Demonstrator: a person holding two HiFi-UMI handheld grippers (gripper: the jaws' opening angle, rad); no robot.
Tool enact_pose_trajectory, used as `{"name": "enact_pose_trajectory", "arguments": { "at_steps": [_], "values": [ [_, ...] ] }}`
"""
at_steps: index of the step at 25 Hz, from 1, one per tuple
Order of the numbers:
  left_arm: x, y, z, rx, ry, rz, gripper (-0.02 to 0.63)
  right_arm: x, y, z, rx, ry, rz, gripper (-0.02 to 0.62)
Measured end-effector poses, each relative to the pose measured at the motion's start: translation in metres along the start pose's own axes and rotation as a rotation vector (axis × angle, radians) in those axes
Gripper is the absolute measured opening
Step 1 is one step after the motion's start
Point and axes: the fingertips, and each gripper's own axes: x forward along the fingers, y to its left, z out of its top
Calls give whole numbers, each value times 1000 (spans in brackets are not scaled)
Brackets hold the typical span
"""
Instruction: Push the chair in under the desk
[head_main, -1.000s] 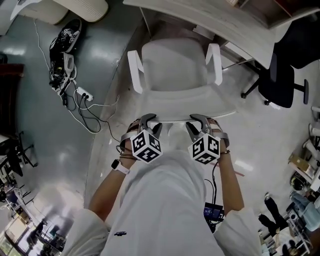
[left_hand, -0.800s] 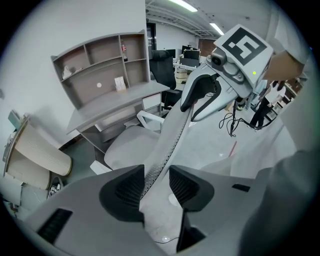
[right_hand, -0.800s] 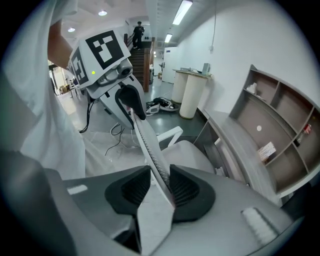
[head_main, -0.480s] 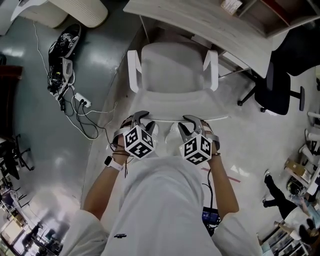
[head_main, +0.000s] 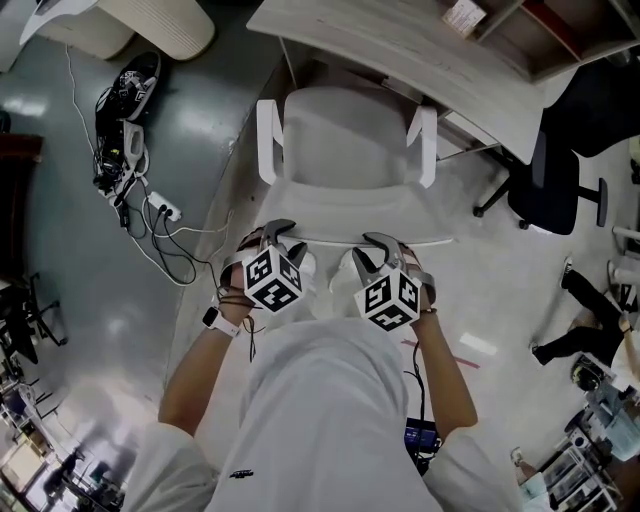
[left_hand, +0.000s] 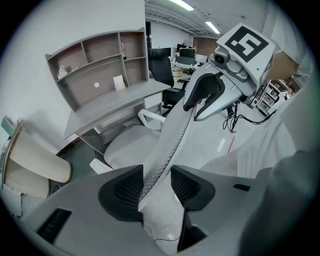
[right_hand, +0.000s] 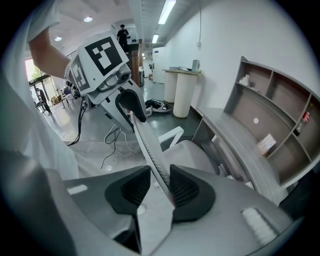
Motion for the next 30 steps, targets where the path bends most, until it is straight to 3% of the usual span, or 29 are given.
{"name": "enact_pose_trajectory", "arguments": {
  "at_steps": [18, 30],
  "values": [
    [6, 47, 9, 69, 3, -8, 183, 16, -19, 27, 62, -42, -10, 126],
    [20, 50, 35, 82, -33, -22, 189, 15, -50, 19, 49, -37, -43, 132]
  ]
}}
